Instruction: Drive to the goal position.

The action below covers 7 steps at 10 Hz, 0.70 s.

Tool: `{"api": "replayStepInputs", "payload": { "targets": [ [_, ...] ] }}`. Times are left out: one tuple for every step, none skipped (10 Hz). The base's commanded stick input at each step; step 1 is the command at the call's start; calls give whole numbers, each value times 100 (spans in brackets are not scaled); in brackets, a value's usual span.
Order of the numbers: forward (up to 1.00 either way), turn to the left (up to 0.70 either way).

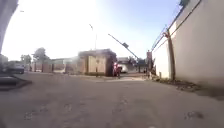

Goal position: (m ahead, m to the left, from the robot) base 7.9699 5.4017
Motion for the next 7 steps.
{"api": "replayStepInputs", "payload": {
  "targets": [
    [100,0],
    [100,0],
    [100,0],
    [100,0],
    [100,17],
    [100,27],
    [100,27]
  ]
}}
